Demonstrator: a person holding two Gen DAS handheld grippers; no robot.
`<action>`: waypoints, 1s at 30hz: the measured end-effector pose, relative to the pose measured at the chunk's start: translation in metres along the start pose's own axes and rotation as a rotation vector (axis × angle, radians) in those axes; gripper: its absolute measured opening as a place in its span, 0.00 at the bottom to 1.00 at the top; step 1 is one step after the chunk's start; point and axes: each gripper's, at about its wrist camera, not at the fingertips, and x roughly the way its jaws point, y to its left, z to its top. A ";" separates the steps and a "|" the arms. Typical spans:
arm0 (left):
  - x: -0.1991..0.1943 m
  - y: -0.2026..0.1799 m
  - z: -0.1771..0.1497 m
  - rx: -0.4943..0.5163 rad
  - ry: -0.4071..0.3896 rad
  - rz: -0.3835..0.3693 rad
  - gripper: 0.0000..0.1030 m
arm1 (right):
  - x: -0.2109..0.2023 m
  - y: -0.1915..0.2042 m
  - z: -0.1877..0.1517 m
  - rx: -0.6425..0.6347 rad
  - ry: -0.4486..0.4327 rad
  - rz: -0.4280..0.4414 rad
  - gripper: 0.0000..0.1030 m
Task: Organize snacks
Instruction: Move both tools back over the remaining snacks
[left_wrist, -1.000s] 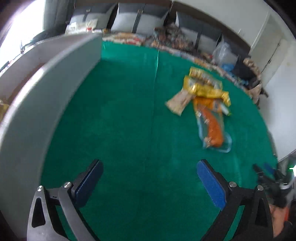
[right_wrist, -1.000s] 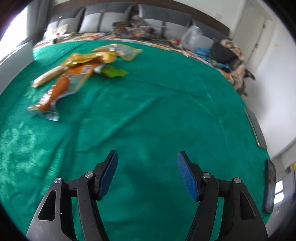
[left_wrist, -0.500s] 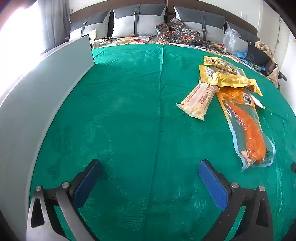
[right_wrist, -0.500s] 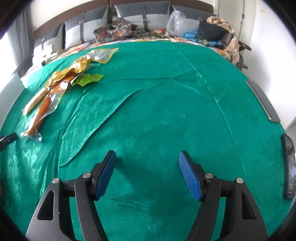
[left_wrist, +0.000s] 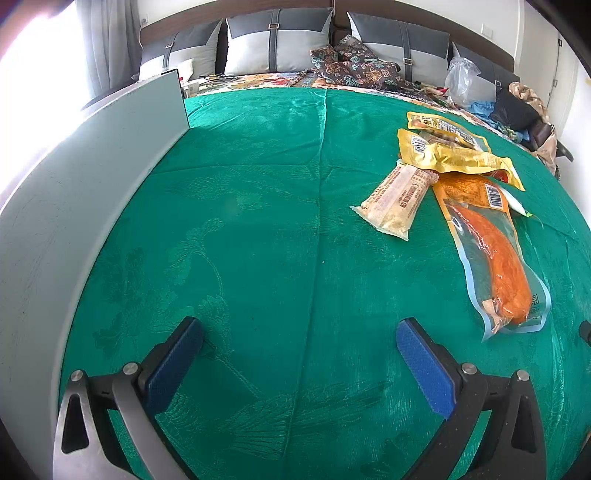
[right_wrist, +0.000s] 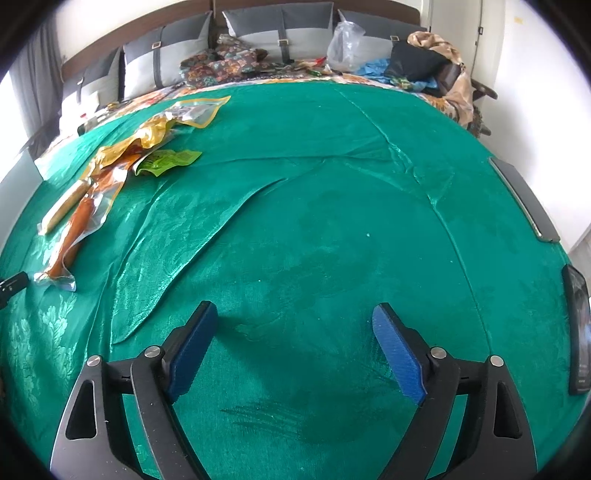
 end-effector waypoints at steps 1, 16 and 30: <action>0.000 0.000 0.000 0.000 0.000 0.000 1.00 | 0.000 0.000 0.000 0.000 0.000 0.002 0.87; 0.000 0.000 0.000 -0.001 -0.001 0.000 1.00 | -0.002 0.000 0.000 -0.011 0.024 0.007 0.90; -0.001 0.001 -0.001 0.000 -0.002 0.001 1.00 | 0.017 -0.004 0.021 -0.032 0.026 0.020 0.94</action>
